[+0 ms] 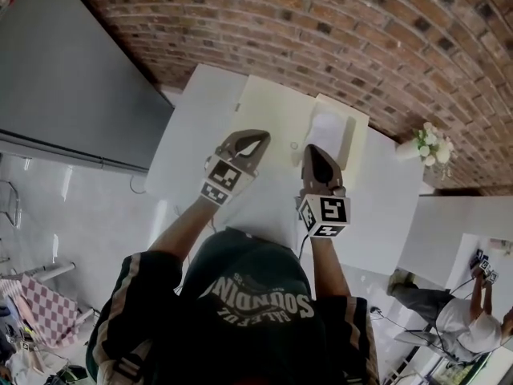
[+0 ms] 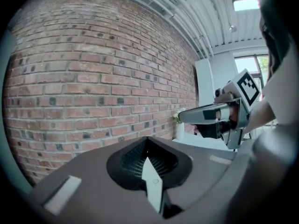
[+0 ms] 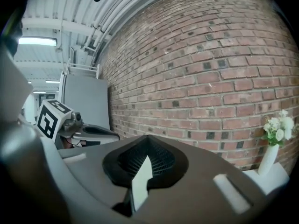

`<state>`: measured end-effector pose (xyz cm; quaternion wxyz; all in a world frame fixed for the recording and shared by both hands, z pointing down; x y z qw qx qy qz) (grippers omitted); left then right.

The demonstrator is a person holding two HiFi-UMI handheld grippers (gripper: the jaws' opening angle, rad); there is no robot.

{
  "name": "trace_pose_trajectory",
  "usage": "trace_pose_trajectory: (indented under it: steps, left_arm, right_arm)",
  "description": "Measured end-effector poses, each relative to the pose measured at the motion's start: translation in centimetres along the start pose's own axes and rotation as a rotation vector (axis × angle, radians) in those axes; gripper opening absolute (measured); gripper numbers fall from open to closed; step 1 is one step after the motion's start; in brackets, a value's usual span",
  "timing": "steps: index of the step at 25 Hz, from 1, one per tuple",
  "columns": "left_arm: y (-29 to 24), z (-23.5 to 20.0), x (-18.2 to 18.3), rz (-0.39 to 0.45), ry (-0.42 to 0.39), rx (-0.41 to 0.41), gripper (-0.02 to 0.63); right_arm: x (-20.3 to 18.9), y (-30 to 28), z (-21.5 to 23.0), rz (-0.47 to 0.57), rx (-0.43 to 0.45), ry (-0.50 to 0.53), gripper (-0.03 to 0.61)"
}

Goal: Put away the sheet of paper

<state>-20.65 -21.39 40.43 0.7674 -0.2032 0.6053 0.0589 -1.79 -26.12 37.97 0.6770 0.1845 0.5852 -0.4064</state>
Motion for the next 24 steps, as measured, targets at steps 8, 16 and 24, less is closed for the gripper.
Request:
trace_pose_trajectory:
  steps: [8, 16, 24]
  left_arm:
    - [1.2, 0.2, 1.2, 0.026, 0.004, -0.001, 0.011]
    - [1.0, 0.7, 0.6, 0.018, 0.012, -0.025, 0.011]
    - [0.7, 0.6, 0.1, 0.005, 0.023, -0.038, 0.011]
  right_arm:
    - [0.3, 0.5, -1.1, 0.009, 0.011, 0.023, -0.002]
    - [-0.2, 0.6, -0.9, -0.009, 0.002, 0.032, -0.002]
    - [-0.1, 0.3, -0.9, -0.013, 0.004, 0.042, -0.002]
Point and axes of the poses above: the fingertips, and each gripper's own axes: y backward along the fingers, z to its right, x out of its top, the point moved 9 cm from there along y, backward along the fingers, and after that the axes turned 10 degrees about -y, right-handed, at the moved point
